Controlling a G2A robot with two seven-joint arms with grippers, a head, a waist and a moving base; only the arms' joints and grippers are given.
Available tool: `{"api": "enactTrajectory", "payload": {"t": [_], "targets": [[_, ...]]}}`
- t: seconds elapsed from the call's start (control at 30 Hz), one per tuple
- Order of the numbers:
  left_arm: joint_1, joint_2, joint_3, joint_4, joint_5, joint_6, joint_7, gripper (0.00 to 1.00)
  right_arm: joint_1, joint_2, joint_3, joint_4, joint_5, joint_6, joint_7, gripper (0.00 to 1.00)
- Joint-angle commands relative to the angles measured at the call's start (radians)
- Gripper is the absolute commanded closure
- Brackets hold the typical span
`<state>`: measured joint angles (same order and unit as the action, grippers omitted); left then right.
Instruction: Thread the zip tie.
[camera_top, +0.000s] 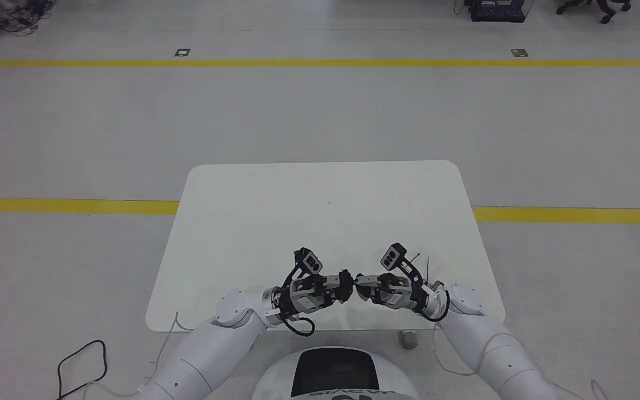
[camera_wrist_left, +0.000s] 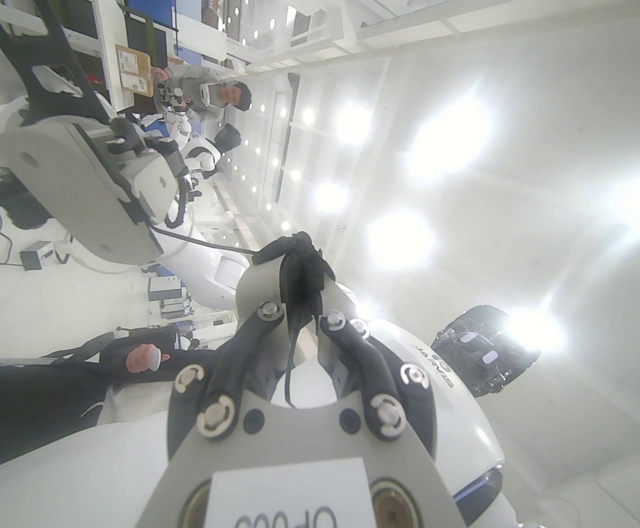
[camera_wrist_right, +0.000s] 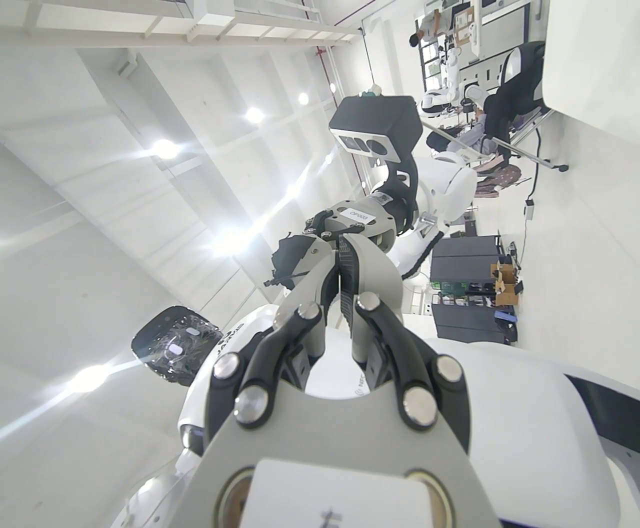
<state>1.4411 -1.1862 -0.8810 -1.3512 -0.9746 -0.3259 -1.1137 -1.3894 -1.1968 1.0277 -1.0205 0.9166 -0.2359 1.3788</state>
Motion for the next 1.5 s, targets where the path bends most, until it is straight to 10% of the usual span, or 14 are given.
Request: {"api": "enactTrajectory", "payload": {"t": [0.0,1.47], "targets": [[0.0,0.0,0.0,0.0,0.0,0.0,0.0,1.0,0.0,0.0,0.0,0.001,-0.001,0.001,0.0,1.0],[0.0,0.0,0.0,0.0,0.0,0.0,0.0,1.0,-0.009,0.004,0.014,-0.014,-0.125,-0.002,-0.098,1.0]]}}
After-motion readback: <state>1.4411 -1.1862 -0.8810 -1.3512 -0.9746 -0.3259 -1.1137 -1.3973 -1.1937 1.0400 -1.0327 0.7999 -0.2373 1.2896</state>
